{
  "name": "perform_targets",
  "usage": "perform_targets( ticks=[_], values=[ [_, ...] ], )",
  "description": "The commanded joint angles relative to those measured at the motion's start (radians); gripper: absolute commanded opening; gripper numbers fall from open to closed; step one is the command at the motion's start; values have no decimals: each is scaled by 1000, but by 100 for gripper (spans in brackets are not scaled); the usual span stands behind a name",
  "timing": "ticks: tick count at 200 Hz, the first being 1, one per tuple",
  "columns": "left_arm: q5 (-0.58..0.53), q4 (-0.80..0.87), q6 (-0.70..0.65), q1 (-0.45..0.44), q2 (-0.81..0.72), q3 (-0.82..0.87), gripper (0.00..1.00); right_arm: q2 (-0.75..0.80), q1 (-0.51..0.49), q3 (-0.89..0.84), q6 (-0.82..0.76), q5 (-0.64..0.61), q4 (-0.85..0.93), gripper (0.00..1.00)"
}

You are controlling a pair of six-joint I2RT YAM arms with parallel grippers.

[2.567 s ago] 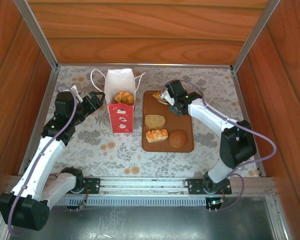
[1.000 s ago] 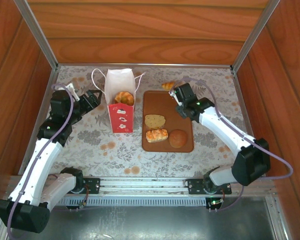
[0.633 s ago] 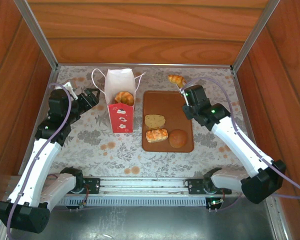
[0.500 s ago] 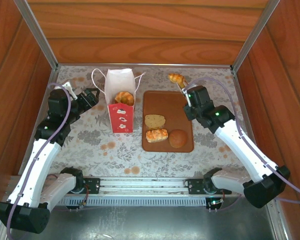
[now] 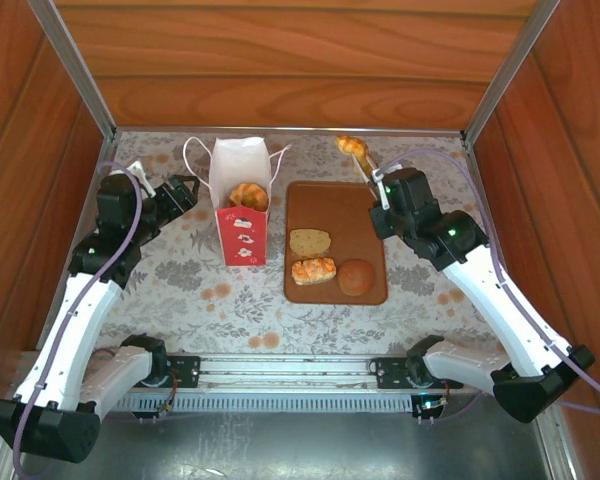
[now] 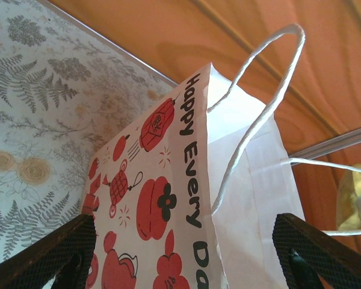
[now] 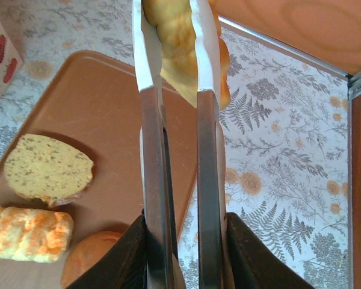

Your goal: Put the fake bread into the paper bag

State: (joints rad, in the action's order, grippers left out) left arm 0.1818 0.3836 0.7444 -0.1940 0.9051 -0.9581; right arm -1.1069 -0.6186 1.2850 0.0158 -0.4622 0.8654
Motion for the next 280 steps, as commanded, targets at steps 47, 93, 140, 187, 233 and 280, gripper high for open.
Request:
perform_targets(
  ticks=[47, 93, 140, 187, 233, 280],
  values=[
    [77, 5, 65, -11, 79, -41, 79, 31, -36, 148, 68, 84, -15, 6],
    [106, -35, 91, -47, 154, -60, 77, -3, -83, 246, 97, 197, -60, 6],
    [125, -81, 118, -68, 219, -63, 72, -72, -163, 342, 120, 292, -128, 6],
    [123, -99, 135, -70, 245, -53, 52, -152, -245, 410, 132, 365, -203, 6],
    [109, -103, 144, -70, 232, -44, 35, -263, -293, 473, 138, 390, -217, 7],
    [85, -104, 139, -70, 206, -29, 25, -349, -317, 510, 118, 370, -204, 8]
  ],
)
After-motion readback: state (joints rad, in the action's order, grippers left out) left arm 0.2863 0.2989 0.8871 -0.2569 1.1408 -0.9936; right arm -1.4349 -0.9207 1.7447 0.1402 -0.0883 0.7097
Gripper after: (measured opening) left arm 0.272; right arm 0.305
